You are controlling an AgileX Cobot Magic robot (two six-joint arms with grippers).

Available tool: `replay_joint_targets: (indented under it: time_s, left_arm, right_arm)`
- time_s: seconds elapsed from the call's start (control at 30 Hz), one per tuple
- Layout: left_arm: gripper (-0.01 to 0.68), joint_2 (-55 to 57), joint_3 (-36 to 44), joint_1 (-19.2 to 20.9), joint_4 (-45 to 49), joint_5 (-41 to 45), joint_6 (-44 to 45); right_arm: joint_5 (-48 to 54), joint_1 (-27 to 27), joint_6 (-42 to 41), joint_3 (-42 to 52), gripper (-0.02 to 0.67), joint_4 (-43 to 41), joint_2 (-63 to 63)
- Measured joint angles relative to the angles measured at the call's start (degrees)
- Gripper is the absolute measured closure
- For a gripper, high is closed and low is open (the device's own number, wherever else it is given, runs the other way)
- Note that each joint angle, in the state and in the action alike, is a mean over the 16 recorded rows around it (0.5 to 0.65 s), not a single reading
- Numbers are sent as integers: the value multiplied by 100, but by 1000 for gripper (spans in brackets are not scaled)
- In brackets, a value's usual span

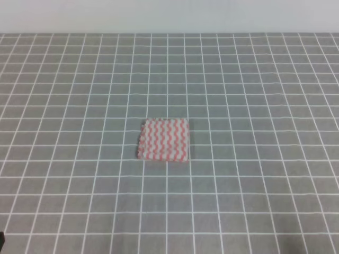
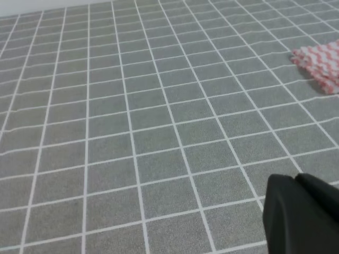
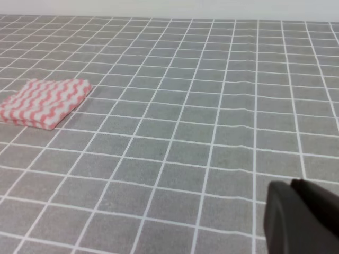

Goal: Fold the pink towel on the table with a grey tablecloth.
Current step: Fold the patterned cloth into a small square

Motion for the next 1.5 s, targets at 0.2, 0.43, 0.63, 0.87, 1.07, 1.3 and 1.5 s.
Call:
replay_joint_targets:
  time_s: [0.2, 0.43, 0.63, 0.87, 1.07, 1.3, 1.5]
  left_arm:
    - [677, 0, 0, 0, 18, 56, 18]
    - [677, -12, 0, 0, 18, 56, 21]
    - [676, -12, 0, 0, 18, 56, 28]
    - [676, -12, 0, 0, 18, 56, 39]
    - [676, -6, 0, 0, 18, 56, 46]
    - [676, -6, 0, 0, 18, 53, 46]
    - [677, -23, 0, -1, 18, 49, 46]
  right_arm:
    - [-4, 0, 1, 6, 664, -1, -2]
    - [2, 0, 0, 6, 664, -1, -4]
    - [13, 0, -3, -6, 664, 1, -1]
    - [24, 0, -5, -17, 664, 4, 7]
    - [24, 0, -5, -17, 664, 4, 12]
    - [24, 0, -5, -17, 664, 4, 12]
    - [24, 0, -5, -17, 664, 4, 12]
